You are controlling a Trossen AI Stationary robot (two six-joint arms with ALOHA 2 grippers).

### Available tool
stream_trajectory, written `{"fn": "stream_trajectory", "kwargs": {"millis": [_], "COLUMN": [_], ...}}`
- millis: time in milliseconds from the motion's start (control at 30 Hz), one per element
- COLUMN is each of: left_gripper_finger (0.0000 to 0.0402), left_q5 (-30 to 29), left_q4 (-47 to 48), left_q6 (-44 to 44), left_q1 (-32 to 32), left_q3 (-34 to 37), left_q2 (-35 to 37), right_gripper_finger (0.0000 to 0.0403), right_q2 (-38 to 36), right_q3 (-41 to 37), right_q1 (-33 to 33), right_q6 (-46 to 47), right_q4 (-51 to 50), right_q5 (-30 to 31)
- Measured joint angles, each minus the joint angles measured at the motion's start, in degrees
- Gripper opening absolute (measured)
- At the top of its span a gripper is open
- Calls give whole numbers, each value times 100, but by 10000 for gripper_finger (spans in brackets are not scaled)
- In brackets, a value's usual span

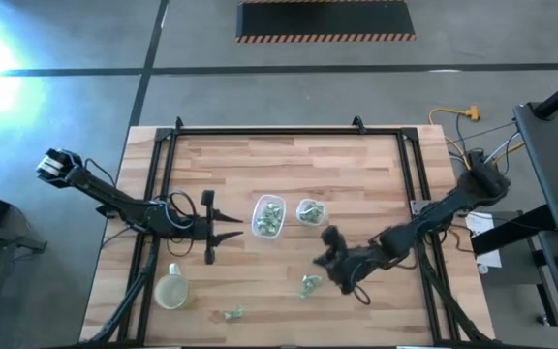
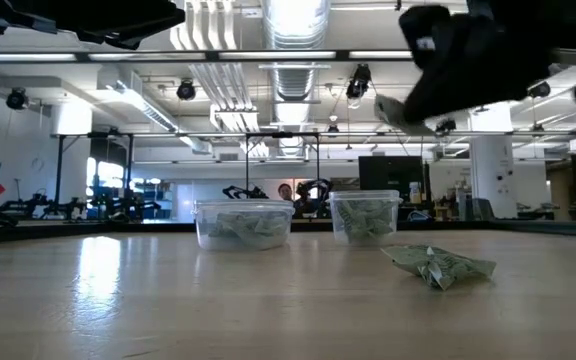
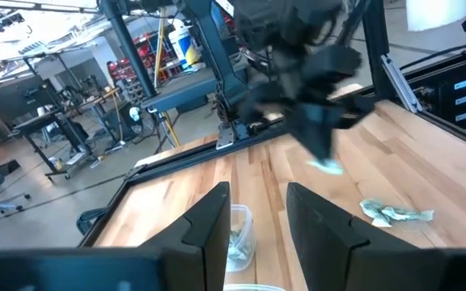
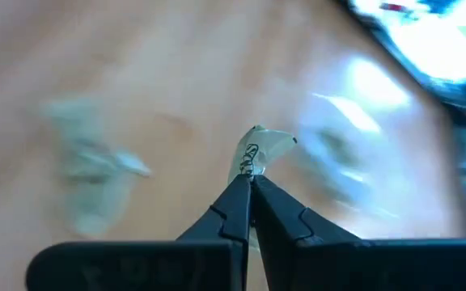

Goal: Pick and place items into bin
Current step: Put the white stevia packet into the right transparent bin

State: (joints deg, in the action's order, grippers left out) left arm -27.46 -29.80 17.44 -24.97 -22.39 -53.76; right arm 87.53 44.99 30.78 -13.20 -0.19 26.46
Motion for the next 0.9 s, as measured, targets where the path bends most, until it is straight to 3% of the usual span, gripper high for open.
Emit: {"fn": "stream_trajectory", "kwargs": {"millis": [133,233,467,667,900], "left_gripper_finger": [107,107,107,107,107], "left_q5": [2,0,-1,-1,-1], "left_q4": [-10,-36,-87,-122,-122], "left_q6": [0,-1,2,126,141], "left_q1": [2,19,24,24,24], "left_q3": [-22,-22,-22,-20,-18], "left_q2": [-52,-50,-50,-48,-47], "right_gripper_finger": [9,9,9,9,9], "right_q2": [-579,-940,-1054,-384,159], "right_q3": [-13,-13,-49,-100,-42], "right_q1": [-125,-395,-1367,-2016,-2242], "right_q6": [-55,-22,554,488,250], "right_q4": [-540,-690,-676,-655,-635], "right_q5": [1221,1550,1404,222,194]}}
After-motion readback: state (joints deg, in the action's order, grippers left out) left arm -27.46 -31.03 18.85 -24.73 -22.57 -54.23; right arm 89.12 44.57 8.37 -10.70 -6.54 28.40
